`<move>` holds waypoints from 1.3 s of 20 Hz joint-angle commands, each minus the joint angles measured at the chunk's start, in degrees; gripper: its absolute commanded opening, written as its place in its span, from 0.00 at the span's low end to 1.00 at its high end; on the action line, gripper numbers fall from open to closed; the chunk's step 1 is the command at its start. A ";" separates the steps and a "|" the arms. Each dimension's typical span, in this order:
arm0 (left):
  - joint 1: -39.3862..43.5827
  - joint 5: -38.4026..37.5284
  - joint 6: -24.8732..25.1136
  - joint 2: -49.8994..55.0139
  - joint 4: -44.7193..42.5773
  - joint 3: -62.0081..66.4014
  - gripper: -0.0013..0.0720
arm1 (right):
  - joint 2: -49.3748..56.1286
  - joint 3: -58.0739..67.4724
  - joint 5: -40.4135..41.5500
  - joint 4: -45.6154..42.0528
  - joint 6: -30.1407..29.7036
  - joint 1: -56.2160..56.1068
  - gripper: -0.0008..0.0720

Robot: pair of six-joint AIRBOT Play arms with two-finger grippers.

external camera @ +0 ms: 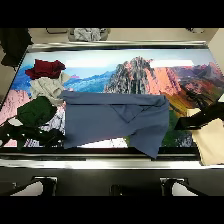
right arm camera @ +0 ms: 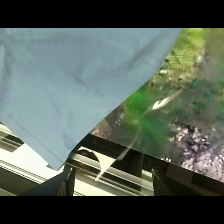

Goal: Fold the shirts.

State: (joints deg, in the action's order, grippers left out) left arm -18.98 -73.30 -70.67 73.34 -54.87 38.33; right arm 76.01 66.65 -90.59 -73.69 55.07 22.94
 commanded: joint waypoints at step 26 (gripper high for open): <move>8.63 6.86 0.83 -2.64 1.97 -3.19 0.05 | 12.55 -12.44 29.11 21.53 -4.11 0.02 0.53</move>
State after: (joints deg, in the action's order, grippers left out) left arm -10.31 -66.72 -70.96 70.98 -52.90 34.98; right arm 85.93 54.37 -63.40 -56.47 51.37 23.00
